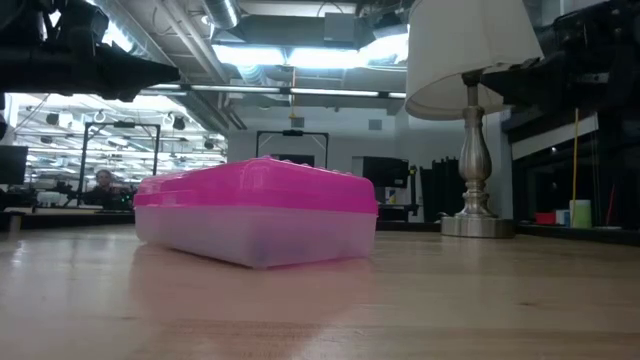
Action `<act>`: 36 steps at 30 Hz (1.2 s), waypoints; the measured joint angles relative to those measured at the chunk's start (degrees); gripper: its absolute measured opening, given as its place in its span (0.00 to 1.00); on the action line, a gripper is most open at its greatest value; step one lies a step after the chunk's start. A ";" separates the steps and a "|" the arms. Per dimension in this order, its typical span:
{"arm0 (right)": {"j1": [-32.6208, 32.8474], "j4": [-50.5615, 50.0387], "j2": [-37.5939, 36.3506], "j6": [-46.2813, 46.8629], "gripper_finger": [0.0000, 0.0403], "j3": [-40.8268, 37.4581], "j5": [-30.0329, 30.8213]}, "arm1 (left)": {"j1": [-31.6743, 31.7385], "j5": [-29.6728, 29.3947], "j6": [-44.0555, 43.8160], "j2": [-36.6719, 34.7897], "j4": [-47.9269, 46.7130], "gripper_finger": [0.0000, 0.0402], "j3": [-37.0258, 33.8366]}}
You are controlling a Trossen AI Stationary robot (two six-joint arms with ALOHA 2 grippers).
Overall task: Pick & place school supplies into a supply box
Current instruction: Return to Home Position
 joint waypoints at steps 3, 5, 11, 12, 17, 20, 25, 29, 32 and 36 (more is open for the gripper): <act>0.00 -0.02 0.00 1.88 0.06 0.00 -0.02 | 0.00 0.00 0.00 0.00 0.00 0.25 0.00; 0.00 -0.04 0.00 5.74 0.06 0.01 -0.02 | 0.00 0.00 0.00 0.00 0.01 0.25 0.00; 0.00 -0.06 0.00 21.68 0.06 0.02 -0.04 | 0.01 -0.02 0.00 0.00 0.00 0.25 0.00; 0.00 -0.09 0.00 23.31 0.06 0.02 -0.04 | 0.00 -0.02 0.00 0.00 -0.01 0.25 0.00; 0.00 -0.21 0.00 26.12 0.06 0.02 -0.13 | 0.02 -0.02 0.00 0.00 -0.01 0.25 0.00; 0.02 -0.90 0.00 28.17 0.06 0.02 -1.09 | 0.00 -0.02 0.00 0.00 0.00 0.25 0.00; 2.15 -3.91 -2.25 28.98 0.06 -0.35 -0.81 | 0.00 -0.02 0.00 0.00 0.00 0.25 0.00; 4.38 -10.36 -6.18 30.96 0.06 -0.48 -0.64 | 0.00 -0.04 -0.01 0.01 -0.01 0.25 0.00; 6.46 -11.93 -9.73 30.98 0.06 -0.48 -0.61 | 0.00 -0.03 -0.01 0.00 0.00 0.25 0.00; 9.04 -15.63 -16.06 30.55 0.06 -0.48 -0.61 | 0.00 -0.02 -0.02 0.00 -0.01 0.25 0.00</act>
